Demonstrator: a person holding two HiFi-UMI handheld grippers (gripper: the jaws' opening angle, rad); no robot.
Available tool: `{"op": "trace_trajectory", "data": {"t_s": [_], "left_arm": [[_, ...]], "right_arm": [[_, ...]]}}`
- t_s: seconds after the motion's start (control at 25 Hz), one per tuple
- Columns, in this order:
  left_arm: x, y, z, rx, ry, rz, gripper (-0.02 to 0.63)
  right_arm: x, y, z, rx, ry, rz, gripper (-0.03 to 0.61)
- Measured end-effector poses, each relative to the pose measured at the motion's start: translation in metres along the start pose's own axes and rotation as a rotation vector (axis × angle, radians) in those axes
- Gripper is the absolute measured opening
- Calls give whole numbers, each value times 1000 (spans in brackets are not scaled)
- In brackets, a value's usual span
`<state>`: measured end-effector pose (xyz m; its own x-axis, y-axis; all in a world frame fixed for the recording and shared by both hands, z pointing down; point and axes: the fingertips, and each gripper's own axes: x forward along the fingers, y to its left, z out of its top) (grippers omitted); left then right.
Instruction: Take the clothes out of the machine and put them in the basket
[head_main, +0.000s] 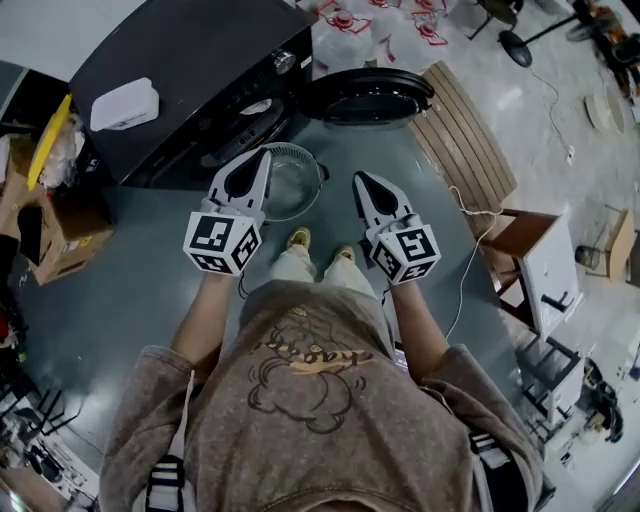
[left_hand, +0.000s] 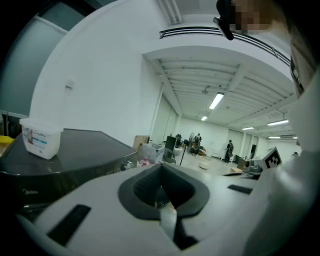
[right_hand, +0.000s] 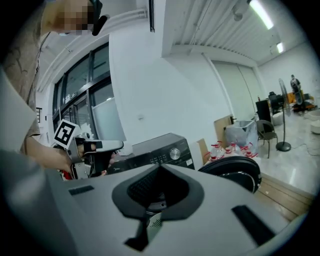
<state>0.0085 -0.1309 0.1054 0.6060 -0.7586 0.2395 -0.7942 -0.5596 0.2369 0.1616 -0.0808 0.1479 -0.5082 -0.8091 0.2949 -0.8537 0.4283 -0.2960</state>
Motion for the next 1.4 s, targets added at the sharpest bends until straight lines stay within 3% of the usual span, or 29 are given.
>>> {"op": "trace_trajectory", "data": {"t_s": [0.28, 0.64, 1.12, 1.4], "left_arm": [[2, 34, -32, -51, -41, 147, 3], [23, 116, -149, -84, -81, 241, 3], [53, 211, -294, -43, -166, 322, 3], [67, 227, -362, -23, -205, 331, 3]], "right_arm": [[56, 9, -23, -66, 73, 201, -3], [172, 3, -129, -161, 121, 341, -3], [283, -33, -262, -221, 39, 402, -3], [314, -46, -325, -275, 8, 462, -3]]}}
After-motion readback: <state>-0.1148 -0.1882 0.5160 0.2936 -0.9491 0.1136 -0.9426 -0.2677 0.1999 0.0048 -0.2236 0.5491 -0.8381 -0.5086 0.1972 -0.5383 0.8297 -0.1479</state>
